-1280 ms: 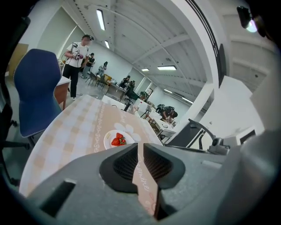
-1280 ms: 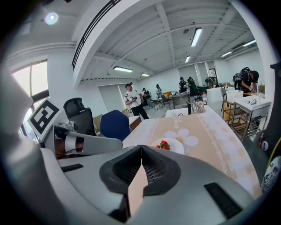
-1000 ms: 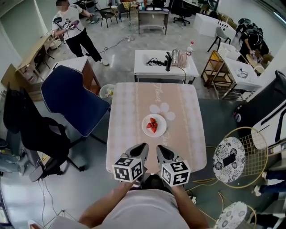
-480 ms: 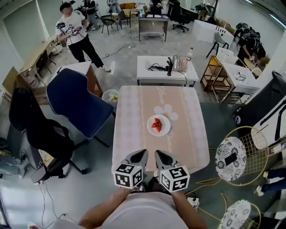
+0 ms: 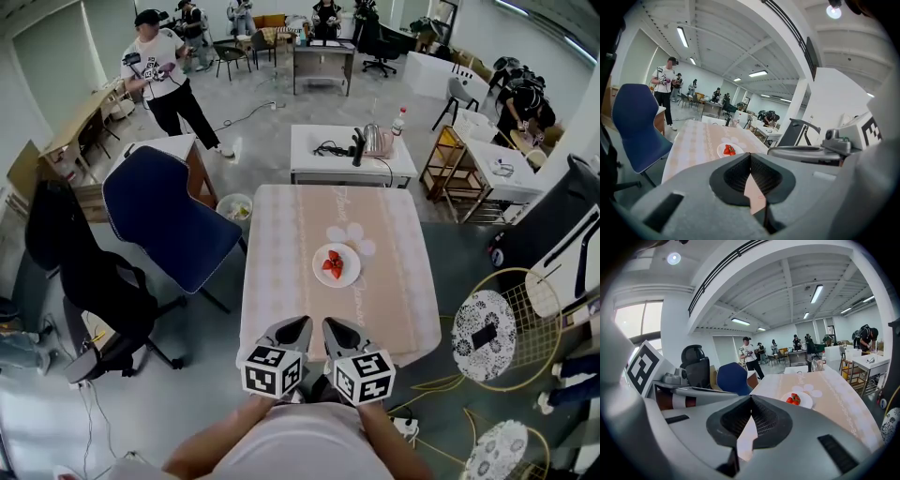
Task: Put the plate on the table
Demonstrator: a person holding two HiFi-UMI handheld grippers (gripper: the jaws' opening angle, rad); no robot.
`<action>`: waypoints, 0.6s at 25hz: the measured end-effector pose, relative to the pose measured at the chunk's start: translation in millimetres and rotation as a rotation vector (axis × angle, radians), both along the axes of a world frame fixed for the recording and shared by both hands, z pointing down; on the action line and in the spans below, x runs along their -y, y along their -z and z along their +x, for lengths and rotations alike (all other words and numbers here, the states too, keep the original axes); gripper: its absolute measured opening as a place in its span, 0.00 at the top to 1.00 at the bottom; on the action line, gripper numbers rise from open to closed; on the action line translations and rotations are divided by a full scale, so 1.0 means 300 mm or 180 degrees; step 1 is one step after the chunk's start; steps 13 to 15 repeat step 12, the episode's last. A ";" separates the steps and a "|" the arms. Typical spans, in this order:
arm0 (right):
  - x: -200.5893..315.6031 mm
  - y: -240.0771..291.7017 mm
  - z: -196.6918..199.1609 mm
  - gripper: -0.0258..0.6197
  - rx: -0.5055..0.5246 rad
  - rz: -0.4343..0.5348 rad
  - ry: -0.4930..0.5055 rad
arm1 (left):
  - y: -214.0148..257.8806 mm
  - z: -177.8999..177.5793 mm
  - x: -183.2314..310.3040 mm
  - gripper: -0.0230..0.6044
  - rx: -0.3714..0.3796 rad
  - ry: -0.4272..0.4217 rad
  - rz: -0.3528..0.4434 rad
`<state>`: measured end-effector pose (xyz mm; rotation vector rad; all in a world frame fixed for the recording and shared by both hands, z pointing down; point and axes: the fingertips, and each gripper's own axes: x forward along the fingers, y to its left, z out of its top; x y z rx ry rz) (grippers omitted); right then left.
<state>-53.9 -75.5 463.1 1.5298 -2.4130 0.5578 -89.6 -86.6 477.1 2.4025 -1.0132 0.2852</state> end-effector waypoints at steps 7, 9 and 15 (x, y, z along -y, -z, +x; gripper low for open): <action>-0.006 0.003 -0.010 0.95 0.0003 0.0010 -0.0007 | -0.002 -0.015 0.000 0.95 0.0010 0.0026 -0.0003; -0.007 0.005 -0.013 0.95 0.0005 0.0011 -0.0001 | 0.000 -0.019 -0.001 0.95 0.0013 0.0036 -0.0004; -0.009 0.004 -0.016 0.95 0.0006 0.0012 0.0009 | -0.001 -0.020 -0.003 0.95 0.0016 0.0042 -0.0007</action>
